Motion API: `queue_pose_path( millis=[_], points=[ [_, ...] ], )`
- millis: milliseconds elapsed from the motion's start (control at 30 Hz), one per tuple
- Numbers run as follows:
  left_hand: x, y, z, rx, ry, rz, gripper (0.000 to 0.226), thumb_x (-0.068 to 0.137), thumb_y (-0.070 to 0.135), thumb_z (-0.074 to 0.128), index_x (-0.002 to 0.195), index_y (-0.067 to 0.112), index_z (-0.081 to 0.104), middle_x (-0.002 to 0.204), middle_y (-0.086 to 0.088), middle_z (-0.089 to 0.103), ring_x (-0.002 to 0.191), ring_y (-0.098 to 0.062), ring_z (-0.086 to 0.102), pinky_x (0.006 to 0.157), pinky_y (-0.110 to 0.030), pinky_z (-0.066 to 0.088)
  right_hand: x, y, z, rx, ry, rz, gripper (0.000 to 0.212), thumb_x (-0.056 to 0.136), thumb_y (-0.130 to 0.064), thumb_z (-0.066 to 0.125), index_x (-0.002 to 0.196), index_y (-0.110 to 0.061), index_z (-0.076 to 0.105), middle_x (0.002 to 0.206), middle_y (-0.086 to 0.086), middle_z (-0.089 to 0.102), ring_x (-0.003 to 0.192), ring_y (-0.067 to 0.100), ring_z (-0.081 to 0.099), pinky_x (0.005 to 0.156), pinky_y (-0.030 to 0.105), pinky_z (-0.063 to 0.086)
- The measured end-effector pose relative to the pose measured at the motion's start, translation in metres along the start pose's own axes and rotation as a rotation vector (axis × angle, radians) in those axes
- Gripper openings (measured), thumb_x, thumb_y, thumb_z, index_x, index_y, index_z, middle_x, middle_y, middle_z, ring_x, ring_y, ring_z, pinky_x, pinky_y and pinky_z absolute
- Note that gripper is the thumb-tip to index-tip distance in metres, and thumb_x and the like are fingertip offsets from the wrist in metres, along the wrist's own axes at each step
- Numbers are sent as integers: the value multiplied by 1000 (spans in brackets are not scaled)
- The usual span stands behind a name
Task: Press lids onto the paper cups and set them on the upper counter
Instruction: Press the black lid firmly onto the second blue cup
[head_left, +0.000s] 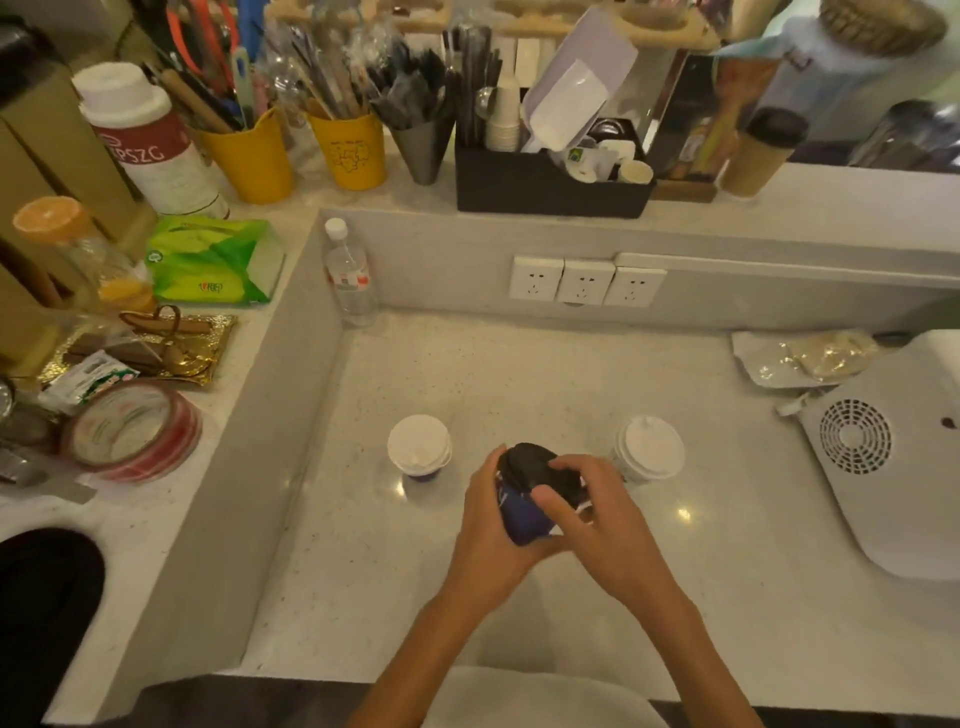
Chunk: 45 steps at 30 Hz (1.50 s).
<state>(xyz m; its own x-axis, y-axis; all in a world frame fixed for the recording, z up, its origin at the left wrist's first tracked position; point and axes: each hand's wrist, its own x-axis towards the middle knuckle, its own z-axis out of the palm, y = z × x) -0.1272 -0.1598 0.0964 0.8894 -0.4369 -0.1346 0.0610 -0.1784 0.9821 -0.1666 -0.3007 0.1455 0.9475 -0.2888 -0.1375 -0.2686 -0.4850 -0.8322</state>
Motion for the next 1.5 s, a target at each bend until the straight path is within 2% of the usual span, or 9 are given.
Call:
queue_pose_path(
  millis=[167, 367, 567, 700, 867, 967, 1133, 1300, 1500],
  points=[
    [6, 43, 12, -268, -94, -32, 69, 63, 35, 79, 125, 33, 49, 121, 16, 65, 109, -8, 65, 88, -22, 53, 0, -14, -93, 24, -102, -241, 26, 87, -48, 59, 110, -42, 70, 103, -12, 59, 91, 14, 62, 76, 17, 49],
    [14, 81, 40, -278, -277, -62, 87, 44, 64, 87, 114, 24, 54, 96, 18, 76, 89, -1, 71, 75, -18, 55, 3, -13, -143, 150, -241, -318, 26, 83, -47, 63, 105, -40, 73, 118, -19, 64, 121, 13, 57, 97, 20, 48],
    [30, 92, 81, -96, -85, 31, 98, 73, 39, 80, 149, 44, 19, 151, 11, 40, 136, -9, 45, 108, -32, 44, 10, 8, -156, 170, 10, -250, 19, 85, -21, 73, 100, -33, 72, 110, -16, 65, 118, 15, 55, 99, 30, 48],
    [35, 101, 113, -42, 36, 126, 94, 71, 20, 86, 143, 39, 28, 142, 13, 46, 131, -10, 49, 108, -37, 47, 6, 5, -163, 135, -61, -190, 20, 83, -27, 74, 97, -40, 68, 115, -19, 57, 123, 10, 44, 96, 13, 39],
    [45, 109, 128, 89, 170, 223, 85, 68, 39, 83, 134, 52, 31, 139, 14, 47, 129, -14, 50, 105, -37, 49, 11, 4, -188, 348, -90, -150, 17, 80, -17, 77, 78, -34, 73, 103, -14, 66, 107, 11, 63, 100, 40, 52],
    [51, 115, 135, -14, 193, 237, 84, 69, 7, 86, 132, 37, 38, 134, 11, 51, 125, -3, 53, 100, -28, 52, 7, 5, -203, 402, -125, -231, 22, 76, -14, 80, 71, -34, 71, 96, -15, 70, 107, 10, 64, 101, 44, 49],
    [48, 125, 139, -141, 240, 228, 87, 61, 14, 82, 135, 25, 38, 132, 9, 52, 118, 6, 55, 86, -9, 49, -7, 10, -203, 412, -65, -421, 5, 72, -33, 75, 76, -34, 72, 130, -17, 63, 132, 8, 50, 112, 32, 37],
    [48, 125, 137, -110, 267, 265, 86, 61, 9, 84, 132, 25, 38, 133, 9, 50, 121, 1, 53, 88, -9, 49, -15, 22, -190, 334, -83, -527, 6, 82, -30, 67, 84, -36, 66, 144, -27, 49, 144, 3, 35, 115, 41, 35],
    [49, 127, 133, 11, 296, 346, 79, 62, 9, 84, 124, 26, 39, 122, 47, 41, 122, 14, 44, 88, -3, 45, -13, 27, -185, 304, -45, -495, 3, 83, -34, 64, 85, -37, 64, 144, -36, 44, 143, -3, 34, 115, 45, 34]
  ],
)
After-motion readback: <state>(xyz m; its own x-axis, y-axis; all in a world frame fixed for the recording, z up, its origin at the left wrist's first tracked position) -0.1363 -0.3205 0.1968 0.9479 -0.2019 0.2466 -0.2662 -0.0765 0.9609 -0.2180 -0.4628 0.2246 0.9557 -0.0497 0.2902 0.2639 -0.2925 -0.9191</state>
